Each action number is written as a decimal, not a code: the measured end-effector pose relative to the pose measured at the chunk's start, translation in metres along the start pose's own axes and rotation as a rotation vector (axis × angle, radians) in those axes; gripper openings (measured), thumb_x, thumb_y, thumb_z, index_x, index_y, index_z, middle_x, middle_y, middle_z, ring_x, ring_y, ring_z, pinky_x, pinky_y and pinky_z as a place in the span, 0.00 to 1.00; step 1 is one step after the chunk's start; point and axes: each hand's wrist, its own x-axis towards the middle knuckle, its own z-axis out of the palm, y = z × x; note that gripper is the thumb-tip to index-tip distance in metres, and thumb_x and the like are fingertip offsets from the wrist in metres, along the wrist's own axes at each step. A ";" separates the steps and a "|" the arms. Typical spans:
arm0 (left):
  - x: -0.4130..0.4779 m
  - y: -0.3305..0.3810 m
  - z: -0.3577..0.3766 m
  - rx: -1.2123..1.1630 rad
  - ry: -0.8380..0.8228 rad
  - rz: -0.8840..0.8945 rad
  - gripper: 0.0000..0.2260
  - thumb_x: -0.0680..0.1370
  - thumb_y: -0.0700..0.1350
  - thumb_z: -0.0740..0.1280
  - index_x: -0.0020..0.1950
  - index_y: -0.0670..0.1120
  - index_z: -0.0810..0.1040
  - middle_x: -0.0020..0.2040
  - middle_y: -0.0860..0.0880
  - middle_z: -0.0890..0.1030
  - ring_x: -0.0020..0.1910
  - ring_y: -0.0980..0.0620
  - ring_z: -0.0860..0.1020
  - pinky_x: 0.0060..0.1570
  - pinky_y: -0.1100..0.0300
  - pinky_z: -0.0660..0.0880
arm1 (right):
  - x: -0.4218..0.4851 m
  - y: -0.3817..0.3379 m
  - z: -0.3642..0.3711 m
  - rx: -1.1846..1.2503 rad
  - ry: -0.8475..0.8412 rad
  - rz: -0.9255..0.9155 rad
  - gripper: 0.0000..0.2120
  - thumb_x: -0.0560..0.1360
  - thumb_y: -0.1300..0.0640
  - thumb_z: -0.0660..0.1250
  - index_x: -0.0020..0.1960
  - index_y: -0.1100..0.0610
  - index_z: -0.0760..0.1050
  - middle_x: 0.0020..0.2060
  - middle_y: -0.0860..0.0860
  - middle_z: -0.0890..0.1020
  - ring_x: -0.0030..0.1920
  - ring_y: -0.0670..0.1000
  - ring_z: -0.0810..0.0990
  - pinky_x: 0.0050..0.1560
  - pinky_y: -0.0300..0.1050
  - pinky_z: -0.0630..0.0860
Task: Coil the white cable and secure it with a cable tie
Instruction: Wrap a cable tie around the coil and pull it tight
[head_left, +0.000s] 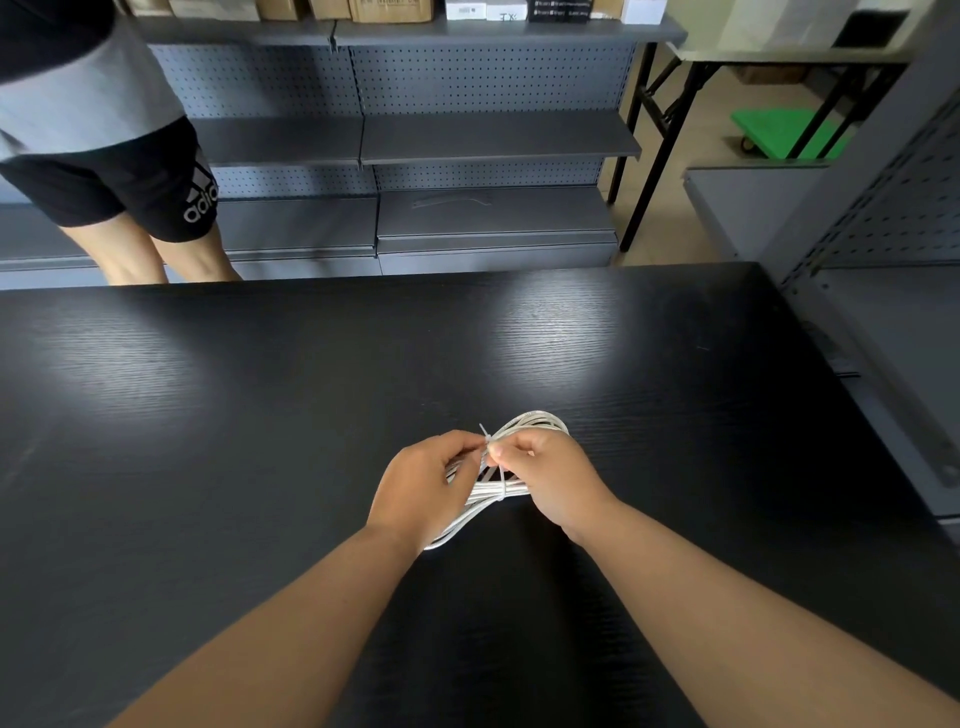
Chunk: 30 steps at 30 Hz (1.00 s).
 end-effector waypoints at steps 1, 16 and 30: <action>-0.001 -0.001 -0.002 0.025 -0.030 0.022 0.09 0.77 0.43 0.65 0.55 0.51 0.81 0.47 0.58 0.82 0.47 0.60 0.78 0.50 0.67 0.72 | 0.001 0.000 0.001 -0.009 0.007 0.002 0.10 0.76 0.57 0.63 0.45 0.59 0.82 0.40 0.49 0.82 0.42 0.42 0.78 0.47 0.36 0.71; -0.006 -0.010 0.003 0.184 0.021 0.204 0.12 0.78 0.41 0.64 0.60 0.49 0.79 0.52 0.53 0.83 0.52 0.57 0.76 0.48 0.71 0.68 | 0.003 -0.014 -0.002 -0.085 0.046 0.059 0.05 0.73 0.52 0.68 0.38 0.50 0.78 0.37 0.50 0.83 0.44 0.46 0.81 0.53 0.46 0.77; -0.006 -0.013 0.007 0.186 0.052 0.234 0.06 0.76 0.38 0.65 0.46 0.45 0.82 0.35 0.51 0.82 0.44 0.55 0.72 0.42 0.75 0.64 | 0.015 -0.025 0.001 -0.500 -0.001 0.060 0.09 0.75 0.50 0.63 0.36 0.46 0.75 0.40 0.47 0.84 0.45 0.50 0.81 0.54 0.52 0.77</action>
